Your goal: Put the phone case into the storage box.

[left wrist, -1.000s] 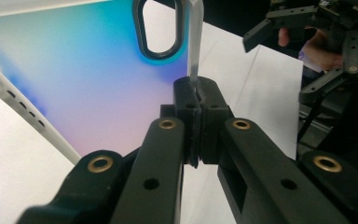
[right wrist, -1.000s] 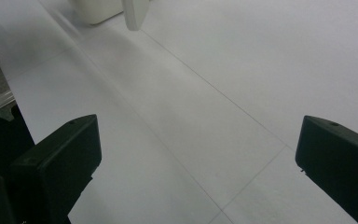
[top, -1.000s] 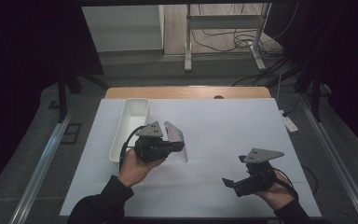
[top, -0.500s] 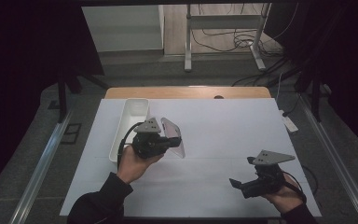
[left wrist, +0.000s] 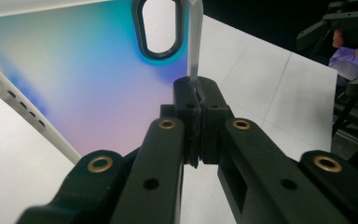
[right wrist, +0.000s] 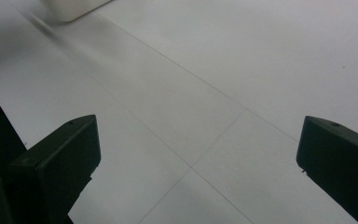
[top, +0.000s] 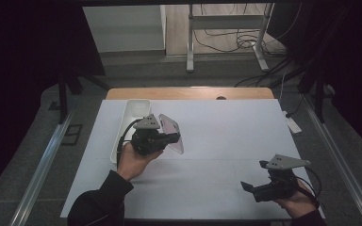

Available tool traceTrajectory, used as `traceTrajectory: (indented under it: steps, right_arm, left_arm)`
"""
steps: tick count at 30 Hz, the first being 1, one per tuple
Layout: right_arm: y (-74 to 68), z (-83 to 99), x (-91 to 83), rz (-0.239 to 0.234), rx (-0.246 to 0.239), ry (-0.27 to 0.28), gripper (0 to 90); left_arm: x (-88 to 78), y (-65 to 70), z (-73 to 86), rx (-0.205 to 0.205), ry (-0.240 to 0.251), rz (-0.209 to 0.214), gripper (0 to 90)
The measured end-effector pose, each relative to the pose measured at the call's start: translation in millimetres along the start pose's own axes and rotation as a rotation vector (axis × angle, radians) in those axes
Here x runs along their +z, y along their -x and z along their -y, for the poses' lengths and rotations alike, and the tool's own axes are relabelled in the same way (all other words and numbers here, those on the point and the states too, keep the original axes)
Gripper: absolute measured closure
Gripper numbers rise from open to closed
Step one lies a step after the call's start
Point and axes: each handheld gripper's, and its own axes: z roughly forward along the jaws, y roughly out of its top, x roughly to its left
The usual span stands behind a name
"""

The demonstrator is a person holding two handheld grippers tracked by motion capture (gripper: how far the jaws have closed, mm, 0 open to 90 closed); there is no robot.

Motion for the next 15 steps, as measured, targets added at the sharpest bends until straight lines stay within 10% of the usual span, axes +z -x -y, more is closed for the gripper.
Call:
traceTrajectory:
  steps: [15]
  right_arm:
    - [7.2,12.4,-11.0,0.055,0.030,-0.007,0.0]
  left_arm:
    - [-6.3,-12.0,-5.6,-0.013,0.005,-0.048,88.2]
